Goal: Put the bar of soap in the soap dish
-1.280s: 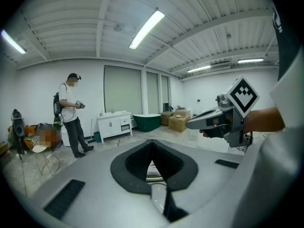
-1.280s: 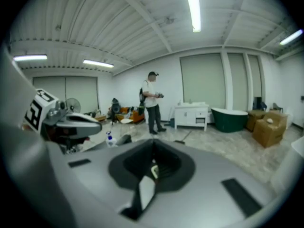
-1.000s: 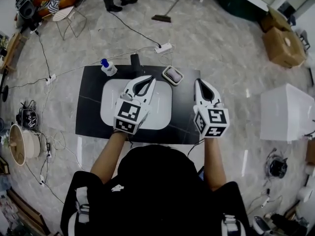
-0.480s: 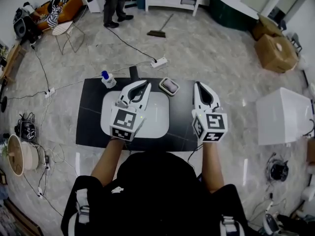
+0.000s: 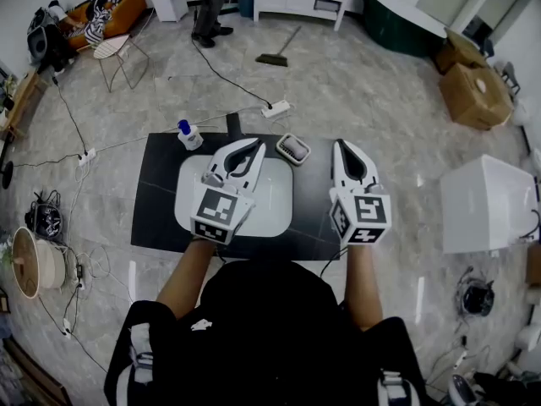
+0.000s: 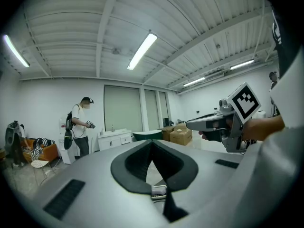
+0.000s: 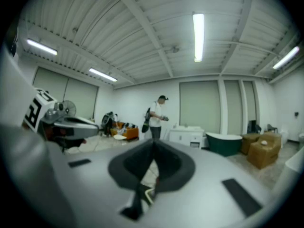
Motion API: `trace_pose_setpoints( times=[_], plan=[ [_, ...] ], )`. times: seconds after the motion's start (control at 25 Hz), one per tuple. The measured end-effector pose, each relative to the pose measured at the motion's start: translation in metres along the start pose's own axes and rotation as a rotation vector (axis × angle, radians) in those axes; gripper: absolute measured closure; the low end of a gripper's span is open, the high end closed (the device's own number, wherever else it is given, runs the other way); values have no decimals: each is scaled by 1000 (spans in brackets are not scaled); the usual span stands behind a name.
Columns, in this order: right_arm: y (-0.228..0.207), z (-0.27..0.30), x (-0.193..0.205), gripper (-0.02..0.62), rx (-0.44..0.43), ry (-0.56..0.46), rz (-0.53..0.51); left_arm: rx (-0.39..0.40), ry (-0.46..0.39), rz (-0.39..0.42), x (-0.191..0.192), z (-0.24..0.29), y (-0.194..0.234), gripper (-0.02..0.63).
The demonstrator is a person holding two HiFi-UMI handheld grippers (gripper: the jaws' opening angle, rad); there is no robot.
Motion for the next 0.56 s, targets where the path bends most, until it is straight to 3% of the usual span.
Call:
trace_pose_setpoints(
  times=[0.56],
  plan=[
    [0, 4, 0, 561, -25, 2, -8, -6, -11, -4, -3, 4, 2, 581]
  ],
)
Point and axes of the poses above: the fingertips, and each gripper's own axes: z forward along the fingers, y to its left, x out of its underside, the point moved 6 cm from there along -z, backward along the fingers, and after that the axes turned 6 degrees about -y, right-handed, at the moved point
